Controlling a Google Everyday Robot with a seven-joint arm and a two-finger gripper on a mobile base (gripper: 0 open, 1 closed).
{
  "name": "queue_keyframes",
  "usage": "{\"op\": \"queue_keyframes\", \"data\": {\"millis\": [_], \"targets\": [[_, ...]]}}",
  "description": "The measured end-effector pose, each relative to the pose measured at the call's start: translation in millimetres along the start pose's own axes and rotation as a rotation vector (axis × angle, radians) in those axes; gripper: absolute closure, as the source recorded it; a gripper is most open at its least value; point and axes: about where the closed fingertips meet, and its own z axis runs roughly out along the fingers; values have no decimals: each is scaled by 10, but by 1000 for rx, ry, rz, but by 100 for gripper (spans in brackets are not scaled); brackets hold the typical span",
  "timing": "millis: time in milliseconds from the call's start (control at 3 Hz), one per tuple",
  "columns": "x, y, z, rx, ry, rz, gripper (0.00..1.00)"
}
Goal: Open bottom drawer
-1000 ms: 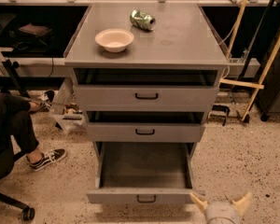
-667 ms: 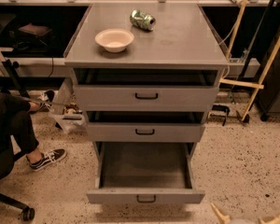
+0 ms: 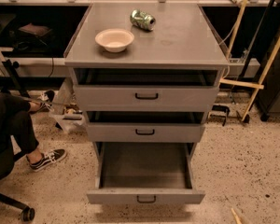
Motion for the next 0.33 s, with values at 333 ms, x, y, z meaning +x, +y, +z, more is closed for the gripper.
{"op": "queue_keyframes", "data": {"millis": [333], "targets": [[-6, 6, 0, -2, -1, 0, 0]]}}
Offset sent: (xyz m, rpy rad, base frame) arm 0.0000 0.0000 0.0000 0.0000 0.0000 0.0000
